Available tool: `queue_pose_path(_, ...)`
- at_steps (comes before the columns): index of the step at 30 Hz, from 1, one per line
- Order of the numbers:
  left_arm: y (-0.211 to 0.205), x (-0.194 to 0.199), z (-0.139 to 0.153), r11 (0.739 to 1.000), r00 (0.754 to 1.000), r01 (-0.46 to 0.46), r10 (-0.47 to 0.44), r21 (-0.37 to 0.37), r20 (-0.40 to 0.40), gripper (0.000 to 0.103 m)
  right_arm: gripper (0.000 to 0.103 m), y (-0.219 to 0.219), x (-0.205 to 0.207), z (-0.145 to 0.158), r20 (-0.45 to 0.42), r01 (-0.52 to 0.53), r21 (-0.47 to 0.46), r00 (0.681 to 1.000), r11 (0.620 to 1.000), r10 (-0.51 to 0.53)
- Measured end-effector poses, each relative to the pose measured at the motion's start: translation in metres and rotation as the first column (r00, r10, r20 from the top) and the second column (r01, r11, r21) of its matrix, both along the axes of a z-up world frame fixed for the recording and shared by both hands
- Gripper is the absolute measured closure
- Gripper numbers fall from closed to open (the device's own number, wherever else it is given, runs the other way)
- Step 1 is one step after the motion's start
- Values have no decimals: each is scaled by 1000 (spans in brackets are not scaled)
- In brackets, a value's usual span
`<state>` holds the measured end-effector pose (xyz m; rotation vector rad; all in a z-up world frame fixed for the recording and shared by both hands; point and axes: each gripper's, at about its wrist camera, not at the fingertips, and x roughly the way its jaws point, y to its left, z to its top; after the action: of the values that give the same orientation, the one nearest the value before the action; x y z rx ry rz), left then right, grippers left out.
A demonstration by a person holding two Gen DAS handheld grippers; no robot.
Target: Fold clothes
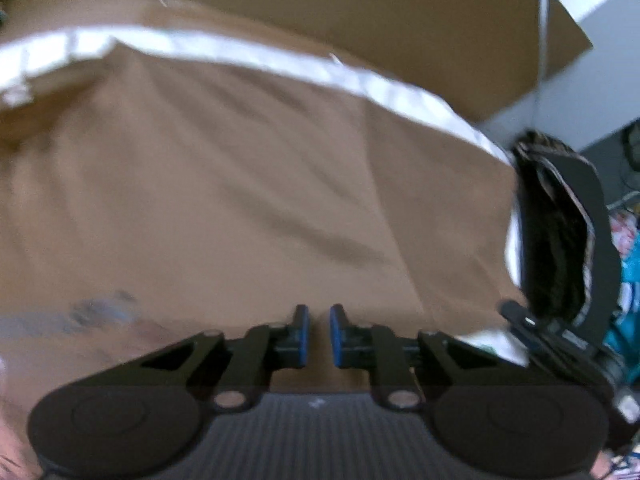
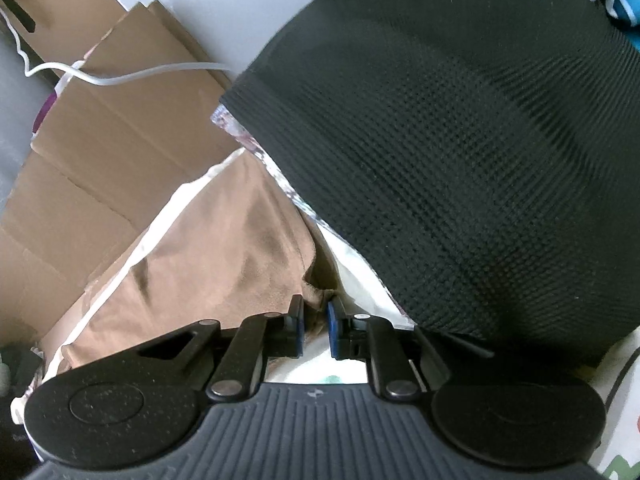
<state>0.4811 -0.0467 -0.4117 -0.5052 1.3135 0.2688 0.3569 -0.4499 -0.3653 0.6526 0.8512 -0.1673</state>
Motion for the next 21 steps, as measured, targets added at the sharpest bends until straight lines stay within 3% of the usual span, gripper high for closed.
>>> queue_pose_path(7, -26, 15, -18, 995, 1000, -5, 4, -95, -17, 99, 94, -6, 5, -2, 11, -31, 31, 999, 999, 31)
queue_pose_path(13, -33, 22, -30, 991, 999, -25, 22, -135, -24, 99, 95, -11, 5, 10, 51, -48, 68, 998, 997, 45)
queue_pose_path(21, -44, 25, -29, 991, 1000, -11, 7, -133, -30, 99, 96, -8, 14, 35, 131, -91, 123, 989, 988, 75)
